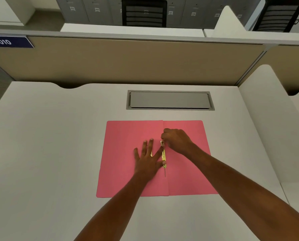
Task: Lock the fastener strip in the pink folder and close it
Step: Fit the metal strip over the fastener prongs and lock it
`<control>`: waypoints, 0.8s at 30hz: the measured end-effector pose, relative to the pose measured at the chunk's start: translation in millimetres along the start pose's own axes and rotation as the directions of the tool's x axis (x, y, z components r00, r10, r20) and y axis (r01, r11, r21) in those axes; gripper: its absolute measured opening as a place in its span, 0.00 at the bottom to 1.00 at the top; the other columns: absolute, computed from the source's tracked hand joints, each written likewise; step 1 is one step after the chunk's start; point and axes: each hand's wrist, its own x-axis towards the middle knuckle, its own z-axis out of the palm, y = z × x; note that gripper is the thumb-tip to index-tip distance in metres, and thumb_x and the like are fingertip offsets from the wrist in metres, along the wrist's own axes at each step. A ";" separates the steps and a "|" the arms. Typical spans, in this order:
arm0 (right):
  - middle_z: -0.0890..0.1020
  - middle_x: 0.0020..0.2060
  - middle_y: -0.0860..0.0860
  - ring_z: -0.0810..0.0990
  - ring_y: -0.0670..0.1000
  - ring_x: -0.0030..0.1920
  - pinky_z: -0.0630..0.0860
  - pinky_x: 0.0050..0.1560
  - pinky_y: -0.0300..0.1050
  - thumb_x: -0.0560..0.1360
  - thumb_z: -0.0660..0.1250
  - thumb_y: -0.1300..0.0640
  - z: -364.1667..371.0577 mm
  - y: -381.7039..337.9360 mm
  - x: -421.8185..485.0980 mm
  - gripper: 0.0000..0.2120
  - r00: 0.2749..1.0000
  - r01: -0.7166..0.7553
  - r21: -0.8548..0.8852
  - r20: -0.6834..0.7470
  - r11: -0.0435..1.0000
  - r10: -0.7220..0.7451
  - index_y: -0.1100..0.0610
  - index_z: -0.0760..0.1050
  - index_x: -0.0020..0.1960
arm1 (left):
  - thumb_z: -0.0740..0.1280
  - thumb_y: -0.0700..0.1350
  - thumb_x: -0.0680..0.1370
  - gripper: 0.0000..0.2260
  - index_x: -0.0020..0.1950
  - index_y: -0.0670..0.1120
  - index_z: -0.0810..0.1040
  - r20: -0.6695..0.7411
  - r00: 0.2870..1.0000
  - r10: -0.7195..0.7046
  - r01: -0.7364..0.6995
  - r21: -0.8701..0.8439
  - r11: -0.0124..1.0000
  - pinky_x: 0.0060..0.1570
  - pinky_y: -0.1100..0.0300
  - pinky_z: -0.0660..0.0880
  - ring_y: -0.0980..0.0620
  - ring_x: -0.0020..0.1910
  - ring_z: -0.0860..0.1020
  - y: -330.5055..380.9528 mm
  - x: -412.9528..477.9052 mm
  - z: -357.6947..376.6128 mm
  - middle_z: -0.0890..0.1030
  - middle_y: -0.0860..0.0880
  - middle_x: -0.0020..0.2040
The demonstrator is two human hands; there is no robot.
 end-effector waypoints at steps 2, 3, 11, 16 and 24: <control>0.85 0.55 0.55 0.86 0.57 0.52 0.84 0.51 0.51 0.80 0.70 0.62 1.6 2.1 0.9 0.10 1.000 -0.011 -0.016 0.023 1.000 0.011 0.57 0.84 0.60 | 0.49 0.70 0.83 0.34 0.86 0.64 0.39 0.003 1.000 0.003 -0.003 0.009 1.000 0.80 0.26 0.45 0.36 0.87 0.38 0.3 0.7 -0.7 0.37 0.43 0.88; 0.85 0.55 0.55 0.86 0.57 0.51 0.84 0.50 0.51 0.80 0.70 0.61 2.3 2.8 1.6 0.10 0.999 -0.014 -0.024 0.033 1.000 0.015 0.57 0.85 0.60 | 0.49 0.70 0.83 0.34 0.85 0.64 0.39 0.005 1.000 0.002 -0.002 0.014 1.000 0.80 0.26 0.45 0.36 0.87 0.38 0.1 1.0 -1.0 0.37 0.43 0.88; 0.84 0.55 0.55 0.86 0.58 0.49 0.81 0.46 0.49 0.80 0.71 0.56 4.3 1.4 11.9 0.10 0.999 0.019 -0.080 0.043 0.997 -0.016 0.58 0.84 0.59 | 0.49 0.71 0.83 0.35 0.86 0.62 0.39 0.021 1.000 -0.009 0.008 0.044 0.999 0.79 0.25 0.47 0.36 0.87 0.39 1.3 4.2 -3.7 0.38 0.43 0.88; 0.85 0.55 0.56 0.86 0.57 0.49 0.82 0.49 0.49 0.80 0.71 0.56 5.1 -3.1 17.7 0.11 0.998 0.001 -0.054 0.063 0.999 0.003 0.59 0.84 0.60 | 0.52 0.72 0.82 0.37 0.86 0.62 0.40 0.032 0.999 -0.013 0.011 0.046 0.999 0.79 0.26 0.48 0.36 0.87 0.41 1.2 5.5 -6.8 0.39 0.43 0.88; 0.86 0.54 0.56 0.86 0.57 0.51 0.80 0.49 0.49 0.80 0.69 0.56 6.1 -0.5 22.9 0.10 0.993 -0.070 0.011 0.092 0.997 0.069 0.58 0.85 0.58 | 0.53 0.70 0.83 0.37 0.87 0.61 0.42 0.058 0.998 -0.027 0.025 0.021 0.999 0.80 0.26 0.49 0.36 0.87 0.41 3.6 6.1 -10.2 0.39 0.43 0.88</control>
